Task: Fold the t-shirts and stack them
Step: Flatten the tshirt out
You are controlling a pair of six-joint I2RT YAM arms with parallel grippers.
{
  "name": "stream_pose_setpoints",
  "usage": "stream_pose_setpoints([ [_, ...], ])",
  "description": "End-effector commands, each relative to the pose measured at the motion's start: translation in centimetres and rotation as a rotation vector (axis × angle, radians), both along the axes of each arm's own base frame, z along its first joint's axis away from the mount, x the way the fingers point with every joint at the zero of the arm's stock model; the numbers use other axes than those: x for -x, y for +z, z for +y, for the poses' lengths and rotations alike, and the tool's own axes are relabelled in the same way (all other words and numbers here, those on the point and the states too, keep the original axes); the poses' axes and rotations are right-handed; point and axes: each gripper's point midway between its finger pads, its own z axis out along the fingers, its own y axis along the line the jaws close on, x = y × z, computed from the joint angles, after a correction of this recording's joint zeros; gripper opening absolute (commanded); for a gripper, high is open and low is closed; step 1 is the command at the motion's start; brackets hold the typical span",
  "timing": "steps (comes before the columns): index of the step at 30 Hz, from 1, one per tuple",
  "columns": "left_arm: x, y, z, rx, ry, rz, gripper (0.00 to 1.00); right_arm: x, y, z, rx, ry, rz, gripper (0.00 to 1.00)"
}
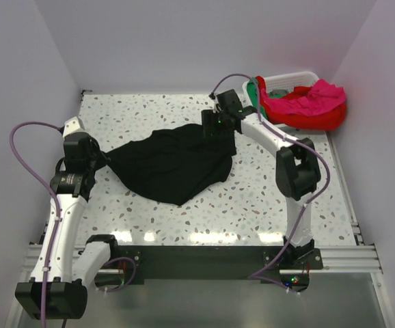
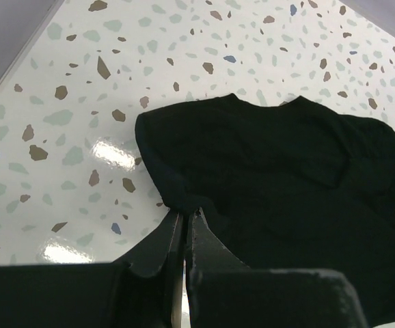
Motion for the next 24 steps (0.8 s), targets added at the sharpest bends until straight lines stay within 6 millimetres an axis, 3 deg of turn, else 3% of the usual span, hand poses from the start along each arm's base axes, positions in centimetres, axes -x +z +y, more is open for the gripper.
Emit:
stream_pose_setpoints([
  [1,-0.4,1.7,-0.2,-0.006,-0.032,-0.061,0.0,-1.8,0.8,2.7,-0.091,0.048,-0.039,0.7],
  [3,-0.4,1.4,-0.6,0.008,-0.045,-0.06,0.0,-2.4,-1.2,2.8,-0.075,0.035,-0.012,0.7],
  [10,-0.2,0.5,-1.1,0.038,-0.057,-0.046,0.0,-3.8,-4.5,3.7,-0.051,0.033,0.024,0.69],
  [20,-0.1,0.5,-1.1,0.038,-0.055,-0.07,0.0,-2.5,-7.8,3.3,-0.003,0.033,0.105,0.61],
  [21,-0.1,0.2,-1.1,0.04,-0.054,-0.064,0.0,-2.1,-8.2,3.4,-0.005,0.037,0.118,0.57],
  [22,-0.1,0.1,-1.2,0.042,-0.056,-0.062,0.0,-1.9,-8.4,3.4,-0.005,0.041,0.127,0.42],
  [24,-0.1,0.2,-1.2,0.044,-0.055,-0.075,0.0,-1.4,-8.7,3.3,0.001,0.043,0.141,0.25],
])
